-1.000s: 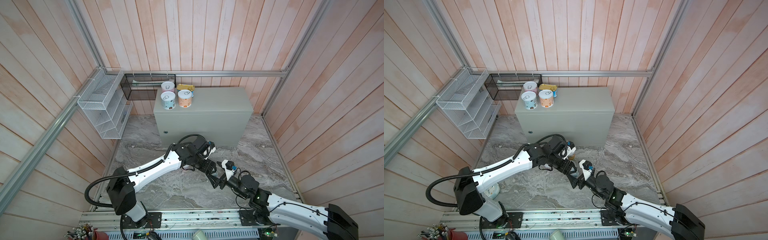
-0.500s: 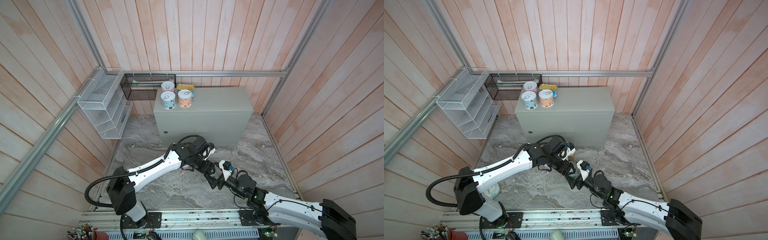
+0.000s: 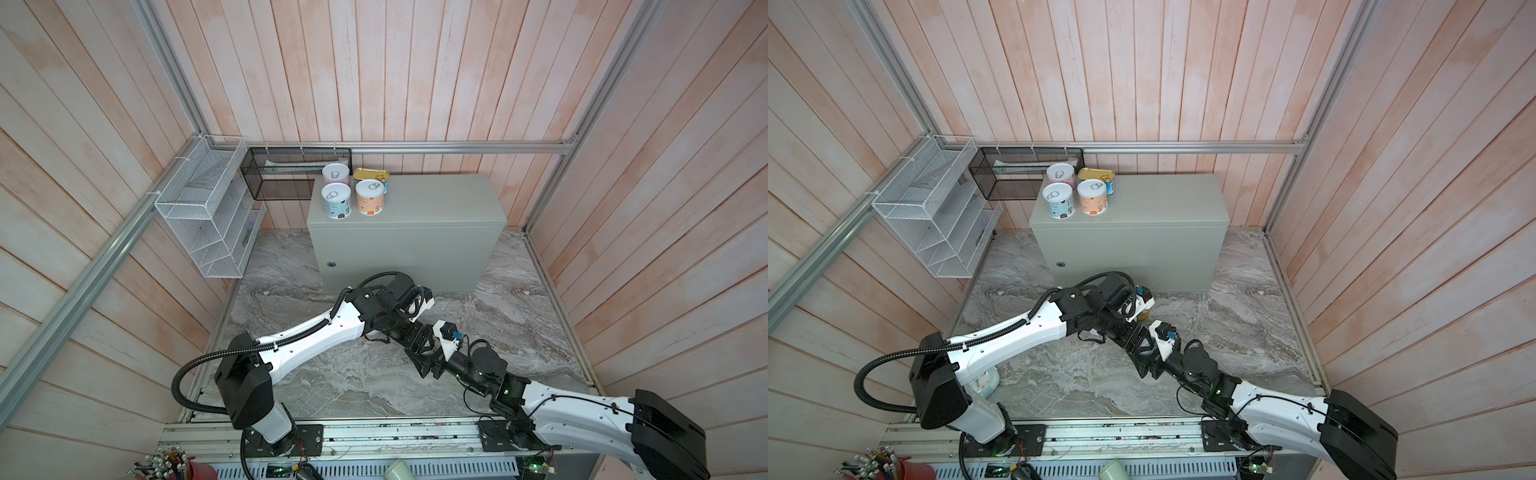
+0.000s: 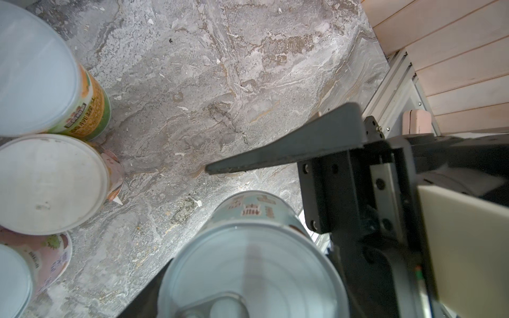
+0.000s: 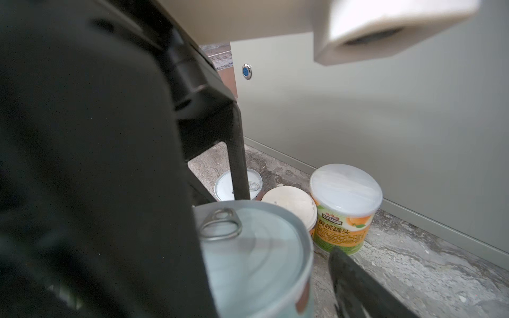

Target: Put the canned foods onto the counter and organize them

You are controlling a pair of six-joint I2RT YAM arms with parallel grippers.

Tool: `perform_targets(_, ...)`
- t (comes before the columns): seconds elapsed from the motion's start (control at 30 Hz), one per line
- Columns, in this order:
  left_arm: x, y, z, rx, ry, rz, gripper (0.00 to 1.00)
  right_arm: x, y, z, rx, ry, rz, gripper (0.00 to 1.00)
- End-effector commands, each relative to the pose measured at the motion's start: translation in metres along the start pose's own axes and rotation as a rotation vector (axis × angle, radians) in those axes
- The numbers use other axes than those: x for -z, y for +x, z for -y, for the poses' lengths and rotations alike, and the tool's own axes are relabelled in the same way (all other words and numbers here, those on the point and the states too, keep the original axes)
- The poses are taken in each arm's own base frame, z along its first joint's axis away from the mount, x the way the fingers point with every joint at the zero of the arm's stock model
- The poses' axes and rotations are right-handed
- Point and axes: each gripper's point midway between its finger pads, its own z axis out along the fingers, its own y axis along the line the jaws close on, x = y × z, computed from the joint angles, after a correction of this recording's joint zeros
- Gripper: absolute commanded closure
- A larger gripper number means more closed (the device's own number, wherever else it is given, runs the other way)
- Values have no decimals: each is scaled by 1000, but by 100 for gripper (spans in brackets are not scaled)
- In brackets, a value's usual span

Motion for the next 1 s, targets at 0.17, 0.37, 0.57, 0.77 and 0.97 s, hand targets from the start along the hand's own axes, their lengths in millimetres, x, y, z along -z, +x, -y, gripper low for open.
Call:
perform_targets(0.17,0,12,23,-6,100,-62,45,7,-22,16,-6,81,104,22)
perform_targets(0.37,-1,12,26,-1,117,-61,44,11,-25,17,-14,86,124,31)
perform_targets(0.57,-4,17,22,18,115,-70,35,18,-28,24,-46,122,154,33)
perform_targets(0.77,-2,16,24,18,130,-57,24,21,-31,24,-57,121,163,34)
perform_targets(0.97,0,18,20,34,129,-53,15,22,-33,26,-60,130,170,34)
